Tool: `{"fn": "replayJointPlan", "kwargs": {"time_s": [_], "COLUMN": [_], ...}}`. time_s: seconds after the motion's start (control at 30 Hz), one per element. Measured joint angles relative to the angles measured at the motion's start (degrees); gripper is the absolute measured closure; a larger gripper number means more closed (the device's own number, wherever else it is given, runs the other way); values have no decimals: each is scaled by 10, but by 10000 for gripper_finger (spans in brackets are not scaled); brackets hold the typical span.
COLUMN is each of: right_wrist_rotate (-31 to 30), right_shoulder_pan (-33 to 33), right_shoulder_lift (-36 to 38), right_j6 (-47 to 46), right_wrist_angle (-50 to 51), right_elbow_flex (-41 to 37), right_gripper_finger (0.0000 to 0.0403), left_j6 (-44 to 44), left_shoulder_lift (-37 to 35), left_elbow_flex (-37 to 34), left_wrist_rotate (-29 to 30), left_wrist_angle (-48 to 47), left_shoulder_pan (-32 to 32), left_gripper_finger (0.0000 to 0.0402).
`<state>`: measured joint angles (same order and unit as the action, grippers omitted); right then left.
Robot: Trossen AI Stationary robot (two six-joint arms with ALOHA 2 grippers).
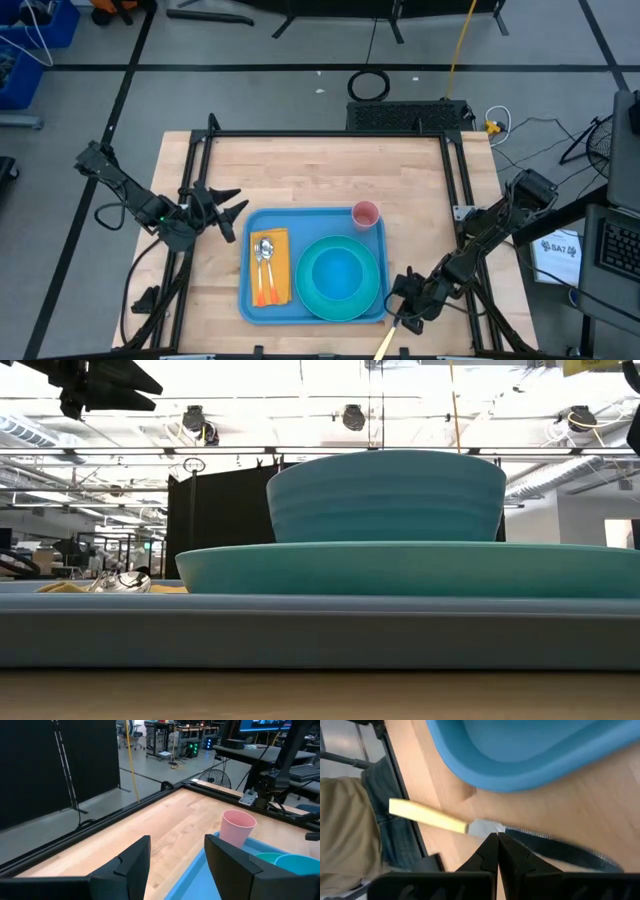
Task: Set up tray
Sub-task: Put the yellow table knife on the yellow napkin to the right of the orange spoon
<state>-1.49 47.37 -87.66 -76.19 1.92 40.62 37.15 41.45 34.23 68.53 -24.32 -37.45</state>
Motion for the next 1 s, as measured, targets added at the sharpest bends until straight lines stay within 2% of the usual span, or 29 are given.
{"fn": "replayJointPlan", "kwargs": {"time_s": [0.47,0.77,1.0], "right_wrist_rotate": [14,-47,-67], "right_shoulder_pan": [0,-16,-32], "right_shoulder_lift": [-1,1,0], "right_j6": [-37,-57,-139], "right_wrist_angle": [81,163,280], "right_elbow_flex": [0,2,1], "right_gripper_finger": [403,403,403], "left_j6": [-5,-5,-5], "left_shoulder_lift": [0,0,0], "left_elbow_flex": [0,0,0], "left_wrist_rotate": [-1,-6,-12], "left_wrist_angle": [0,-1,-1], "left_shoulder_pan": [0,0,0], "left_gripper_finger": [210,210,210]}}
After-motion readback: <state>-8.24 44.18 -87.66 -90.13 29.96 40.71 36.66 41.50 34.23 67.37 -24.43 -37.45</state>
